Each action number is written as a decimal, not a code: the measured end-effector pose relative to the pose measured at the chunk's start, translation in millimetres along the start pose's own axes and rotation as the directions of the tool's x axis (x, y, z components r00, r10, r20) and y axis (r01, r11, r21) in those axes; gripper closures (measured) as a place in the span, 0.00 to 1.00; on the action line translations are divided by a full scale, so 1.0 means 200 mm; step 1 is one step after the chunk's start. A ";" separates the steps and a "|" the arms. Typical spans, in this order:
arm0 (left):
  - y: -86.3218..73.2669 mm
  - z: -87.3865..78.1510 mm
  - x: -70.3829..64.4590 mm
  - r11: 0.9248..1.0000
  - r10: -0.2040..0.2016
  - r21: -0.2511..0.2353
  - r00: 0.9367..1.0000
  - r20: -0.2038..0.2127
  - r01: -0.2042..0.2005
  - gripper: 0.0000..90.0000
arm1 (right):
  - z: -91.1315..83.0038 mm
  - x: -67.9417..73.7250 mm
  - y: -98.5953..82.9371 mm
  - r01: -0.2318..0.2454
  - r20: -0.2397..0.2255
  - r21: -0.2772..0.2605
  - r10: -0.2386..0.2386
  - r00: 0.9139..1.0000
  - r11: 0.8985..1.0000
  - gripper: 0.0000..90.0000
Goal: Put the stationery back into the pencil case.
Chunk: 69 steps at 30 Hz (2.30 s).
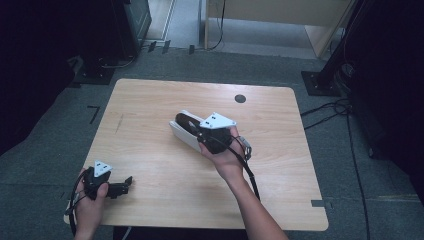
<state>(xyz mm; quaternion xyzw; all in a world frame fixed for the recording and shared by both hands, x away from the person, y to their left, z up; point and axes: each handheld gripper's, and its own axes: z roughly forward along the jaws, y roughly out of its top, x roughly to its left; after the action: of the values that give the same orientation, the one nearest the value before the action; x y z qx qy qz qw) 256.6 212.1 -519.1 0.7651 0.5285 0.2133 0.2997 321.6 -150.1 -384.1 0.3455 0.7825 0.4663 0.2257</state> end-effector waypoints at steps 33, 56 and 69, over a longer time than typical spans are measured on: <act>0.00 0.00 0.00 1.000 -0.002 -0.001 1.000 0.001 0.002 0.00 | 0.29 -0.16 0.13 0.032 0.033 -0.046 -0.030 0.999 0.998 0.90; 0.00 0.00 0.00 1.000 0.000 0.001 1.000 0.001 0.000 0.00 | 0.25 -0.17 0.03 0.069 -0.003 0.015 -0.069 0.998 0.998 0.90; 0.00 0.00 0.00 1.000 0.000 0.001 1.000 0.001 0.000 0.00 | 0.27 -0.13 -0.02 0.109 -0.029 0.109 -0.106 0.994 0.988 0.89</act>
<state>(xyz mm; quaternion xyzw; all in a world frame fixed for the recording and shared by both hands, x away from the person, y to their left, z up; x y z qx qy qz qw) 256.5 212.2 -519.1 0.7653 0.5285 0.2127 0.2997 374.3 -140.8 -412.7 0.3092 0.8271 0.4134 0.2220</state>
